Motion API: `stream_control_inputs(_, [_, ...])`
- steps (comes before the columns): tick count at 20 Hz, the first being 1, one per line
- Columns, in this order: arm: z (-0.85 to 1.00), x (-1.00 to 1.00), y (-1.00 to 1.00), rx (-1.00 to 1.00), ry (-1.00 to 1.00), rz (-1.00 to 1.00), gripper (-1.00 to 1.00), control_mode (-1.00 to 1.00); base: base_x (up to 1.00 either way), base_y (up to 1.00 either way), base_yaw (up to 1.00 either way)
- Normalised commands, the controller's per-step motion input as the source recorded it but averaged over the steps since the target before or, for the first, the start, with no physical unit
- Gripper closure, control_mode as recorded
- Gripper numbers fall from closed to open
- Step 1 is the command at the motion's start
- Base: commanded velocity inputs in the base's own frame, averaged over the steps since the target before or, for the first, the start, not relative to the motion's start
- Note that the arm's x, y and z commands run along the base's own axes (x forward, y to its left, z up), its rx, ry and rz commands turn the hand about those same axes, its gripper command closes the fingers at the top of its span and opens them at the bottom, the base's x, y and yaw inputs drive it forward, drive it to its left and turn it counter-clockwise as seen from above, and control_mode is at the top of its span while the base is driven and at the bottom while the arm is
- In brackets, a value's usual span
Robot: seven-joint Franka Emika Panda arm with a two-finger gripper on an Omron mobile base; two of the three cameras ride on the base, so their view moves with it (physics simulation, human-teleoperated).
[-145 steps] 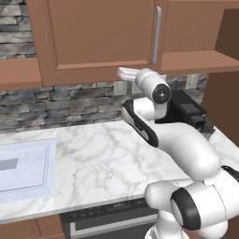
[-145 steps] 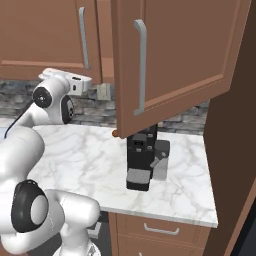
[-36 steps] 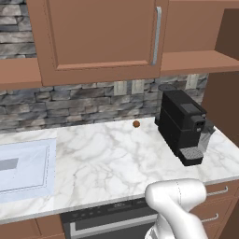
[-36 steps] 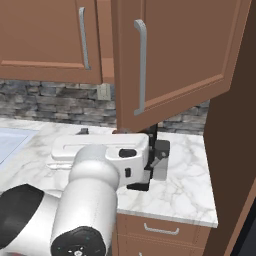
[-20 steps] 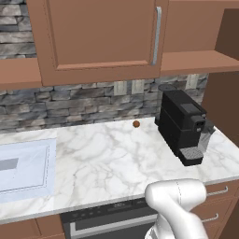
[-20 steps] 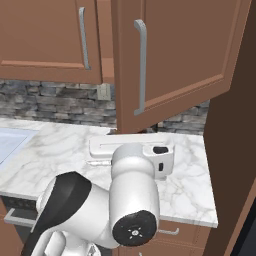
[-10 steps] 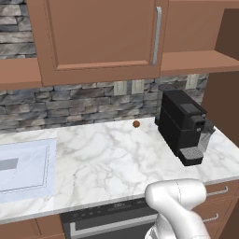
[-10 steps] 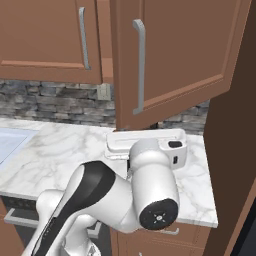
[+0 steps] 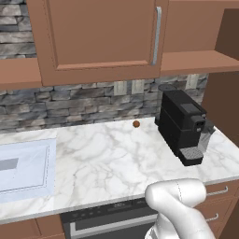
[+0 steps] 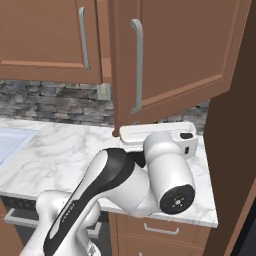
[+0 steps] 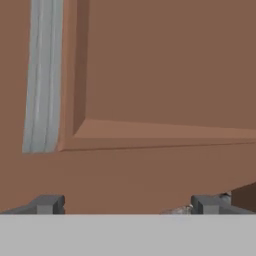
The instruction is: Close all open cabinet doors.
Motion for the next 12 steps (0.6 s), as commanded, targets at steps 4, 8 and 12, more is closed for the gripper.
stream_control_inputs(4, [0.0, 0.3, 0.0, 0.0, 0.0, 0.0, -1.0, -1.0, 0.0, 0.0, 0.0])
stream_control_inputs(8, [0.0, 0.31, 0.03, 0.0, 0.0, 0.0, -1.0, -1.0, 0.0, 0.0, 0.0])
stream_control_inputs(12, [0.0, 0.32, 0.17, 0.0, 0.0, 0.0, -1.0, -1.0, 0.0, 0.0, 0.0])
